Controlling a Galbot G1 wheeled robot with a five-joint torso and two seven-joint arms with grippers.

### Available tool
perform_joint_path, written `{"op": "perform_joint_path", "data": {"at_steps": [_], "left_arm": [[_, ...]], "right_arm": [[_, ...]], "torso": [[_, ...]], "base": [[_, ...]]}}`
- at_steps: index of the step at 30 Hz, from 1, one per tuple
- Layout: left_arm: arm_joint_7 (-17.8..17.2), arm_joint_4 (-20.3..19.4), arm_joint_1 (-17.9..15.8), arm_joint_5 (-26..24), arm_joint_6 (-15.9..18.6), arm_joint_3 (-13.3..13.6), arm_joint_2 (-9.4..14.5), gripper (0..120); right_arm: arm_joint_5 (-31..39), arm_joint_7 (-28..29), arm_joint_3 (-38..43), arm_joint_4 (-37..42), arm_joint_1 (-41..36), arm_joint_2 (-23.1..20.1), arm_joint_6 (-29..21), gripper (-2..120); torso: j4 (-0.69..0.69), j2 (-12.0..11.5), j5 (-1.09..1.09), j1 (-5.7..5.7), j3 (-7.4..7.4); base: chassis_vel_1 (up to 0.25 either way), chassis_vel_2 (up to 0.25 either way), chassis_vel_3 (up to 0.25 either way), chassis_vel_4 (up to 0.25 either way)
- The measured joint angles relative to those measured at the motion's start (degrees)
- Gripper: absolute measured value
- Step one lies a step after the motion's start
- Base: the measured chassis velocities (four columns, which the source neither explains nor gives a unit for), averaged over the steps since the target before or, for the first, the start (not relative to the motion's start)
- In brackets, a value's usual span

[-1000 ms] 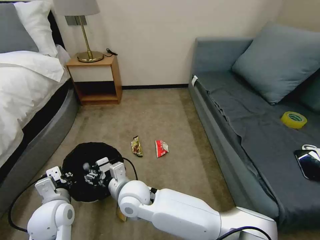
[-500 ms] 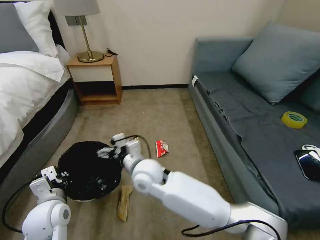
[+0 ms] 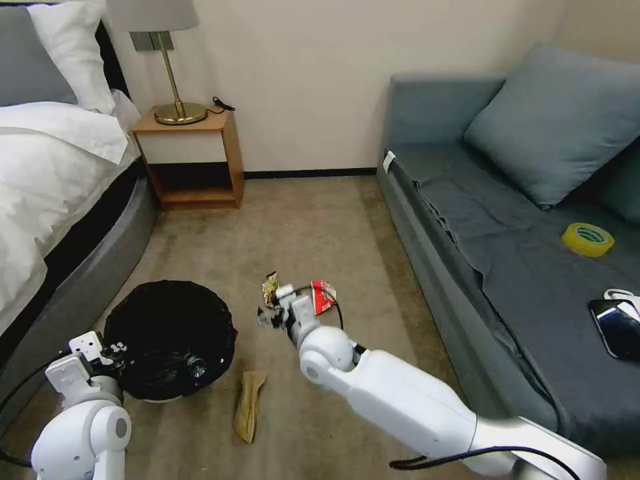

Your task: Pick up the trash bin, then pick up the garbage on the floor and place it into the trash bin.

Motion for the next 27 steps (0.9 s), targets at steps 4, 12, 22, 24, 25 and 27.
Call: {"op": "perform_joint_path", "data": {"at_steps": [4,12,22,24,25,27], "left_arm": [[0.0,-0.1,0.2,0.0,0.0,0.0,-0.1,3],[0.0,-0.2,0.6,0.8,-0.3,0.2,-0.6,3],[0.0,0.0,0.7,1.5,-0.5,0.5,-1.1,3],[0.0,0.0,0.7,1.6,-0.5,0.5,-1.2,3],[0.0,0.0,0.8,1.7,-0.6,0.5,-1.3,3],[0.0,0.0,0.9,1.9,-0.6,0.5,-1.3,3]], "right_arm": [[3.2,0.0,-2.9,-2.7,0.1,1.4,-1.4,100],[4.5,-1.3,-9.9,-8.0,0.5,3.9,-1.8,100],[3.6,-2.3,-14.1,-10.0,-1.0,4.6,-0.8,99],[3.5,-2.4,-14.5,-10.2,-1.0,4.9,-0.7,99],[3.5,-2.5,-15.0,-10.4,-1.0,5.0,-0.5,99],[3.5,-2.6,-15.9,-10.8,-1.0,5.4,-0.3,98]], "torso": [[0.01,0.0,-0.01,0.0,0.0],[0.01,0.0,-0.01,0.0,0.0],[0.0,0.0,-0.01,0.0,0.0],[0.0,0.0,-0.01,0.0,0.0],[0.0,0.0,-0.01,0.0,0.0],[0.0,0.0,-0.01,0.0,0.0]], "base": [[0.0,0.0,0.0,0.0],[0.0,0.0,0.0,0.0],[0.0,0.0,0.0,0.0],[0.0,0.0,0.0,0.0],[0.0,0.0,0.0,0.0],[0.0,0.0,0.0,0.0]]}}
